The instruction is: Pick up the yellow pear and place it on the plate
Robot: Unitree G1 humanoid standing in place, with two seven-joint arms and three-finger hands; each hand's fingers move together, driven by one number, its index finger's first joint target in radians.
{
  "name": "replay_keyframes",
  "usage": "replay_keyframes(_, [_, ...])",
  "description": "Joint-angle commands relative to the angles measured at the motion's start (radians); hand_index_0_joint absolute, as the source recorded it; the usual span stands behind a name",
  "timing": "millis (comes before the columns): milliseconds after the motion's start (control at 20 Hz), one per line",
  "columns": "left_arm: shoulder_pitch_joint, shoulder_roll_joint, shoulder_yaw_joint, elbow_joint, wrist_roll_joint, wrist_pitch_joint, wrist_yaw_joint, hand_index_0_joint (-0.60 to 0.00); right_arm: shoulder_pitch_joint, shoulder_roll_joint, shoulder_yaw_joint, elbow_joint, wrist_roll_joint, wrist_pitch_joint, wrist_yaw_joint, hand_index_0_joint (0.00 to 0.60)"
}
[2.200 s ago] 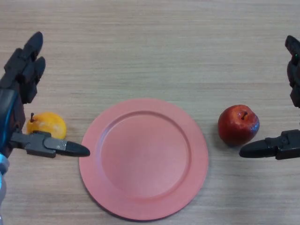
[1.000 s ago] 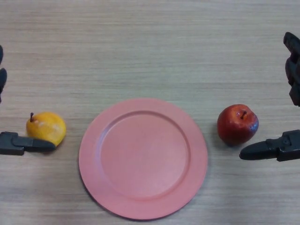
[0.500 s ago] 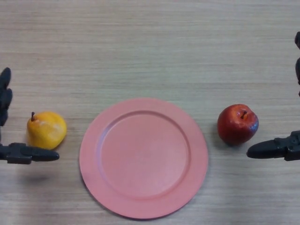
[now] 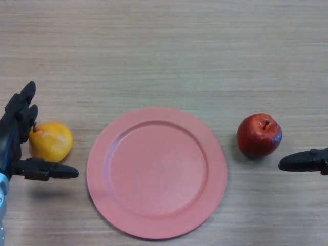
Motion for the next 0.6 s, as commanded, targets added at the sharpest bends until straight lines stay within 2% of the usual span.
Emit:
replay_keyframes(50, [-0.048,0.048,0.055,-0.041,-0.078,-0.101,0.088,0.0,-0.029,-0.035,-0.076,-0.065,0.045,-0.075,-0.038,0.0])
replay_keyframes(150, [-0.045,0.048,0.047,-0.012,-0.043,-0.143,0.138,0.0,-0.029,-0.036,-0.077,-0.072,0.057,-0.057,-0.045,0.0])
replay_keyframes(350, [-0.019,0.06,0.042,-0.013,0.016,-0.124,0.177,0.0,-0.026,-0.038,-0.084,-0.089,0.082,-0.032,-0.059,0.0])
replay_keyframes(450, [-0.022,0.063,0.039,0.002,0.048,-0.142,0.203,-0.2,-0.025,-0.036,-0.082,-0.09,0.083,-0.033,-0.061,0.0])
replay_keyframes(500, [-0.024,0.068,0.034,0.017,0.085,-0.16,0.228,-0.35,-0.026,-0.036,-0.082,-0.091,0.084,-0.03,-0.063,0.0])
replay_keyframes(550, [-0.026,0.072,0.031,0.031,0.117,-0.177,0.249,-0.45,-0.027,-0.035,-0.081,-0.094,0.086,-0.027,-0.067,0.0])
replay_keyframes(600, [-0.033,0.085,0.02,0.072,0.206,-0.234,0.303,-0.6,-0.031,-0.036,-0.079,-0.098,0.09,-0.02,-0.077,0.0])
